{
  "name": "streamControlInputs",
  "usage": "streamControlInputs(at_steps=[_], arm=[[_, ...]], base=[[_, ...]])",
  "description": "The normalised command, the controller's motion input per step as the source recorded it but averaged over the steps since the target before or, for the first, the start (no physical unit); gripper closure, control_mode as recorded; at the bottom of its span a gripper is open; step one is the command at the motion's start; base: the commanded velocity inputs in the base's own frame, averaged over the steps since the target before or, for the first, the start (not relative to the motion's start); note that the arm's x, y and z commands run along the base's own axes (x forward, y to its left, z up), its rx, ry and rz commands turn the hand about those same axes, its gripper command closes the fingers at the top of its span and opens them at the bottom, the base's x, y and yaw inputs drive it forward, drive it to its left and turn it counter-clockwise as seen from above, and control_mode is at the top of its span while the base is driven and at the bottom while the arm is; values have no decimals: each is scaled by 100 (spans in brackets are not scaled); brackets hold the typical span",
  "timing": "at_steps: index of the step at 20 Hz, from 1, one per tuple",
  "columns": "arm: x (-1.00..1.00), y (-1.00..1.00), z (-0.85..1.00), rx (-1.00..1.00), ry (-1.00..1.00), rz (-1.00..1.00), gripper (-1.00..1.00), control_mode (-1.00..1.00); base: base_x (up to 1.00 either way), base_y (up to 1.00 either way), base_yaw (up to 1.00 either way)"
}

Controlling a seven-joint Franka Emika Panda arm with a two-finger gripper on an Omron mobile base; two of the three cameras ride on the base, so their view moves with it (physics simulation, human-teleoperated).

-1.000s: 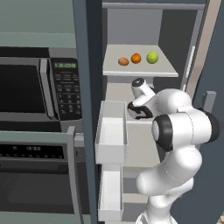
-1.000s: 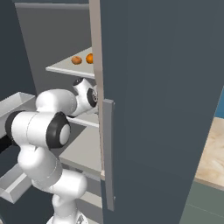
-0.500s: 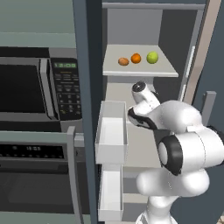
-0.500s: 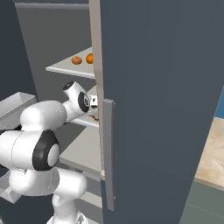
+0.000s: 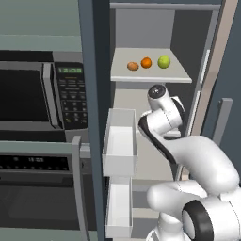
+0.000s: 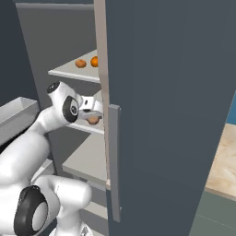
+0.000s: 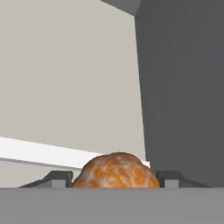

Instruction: Take the tangerines from the second highest rack and move them to the highest rack where the pear and tangerine are located, to maximize freezer space. Close the freezer door after rearranging.

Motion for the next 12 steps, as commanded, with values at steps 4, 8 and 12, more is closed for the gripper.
streamControlInputs(at_steps=[4,8,12], arm=[[-38,2,100,8,-3,0,100,-100],[-6,4,100,0,-26,0,100,-100],[0,6,100,0,-32,0,100,-100]], base=[[0,0,0],[0,0,0],[0,0,0]])
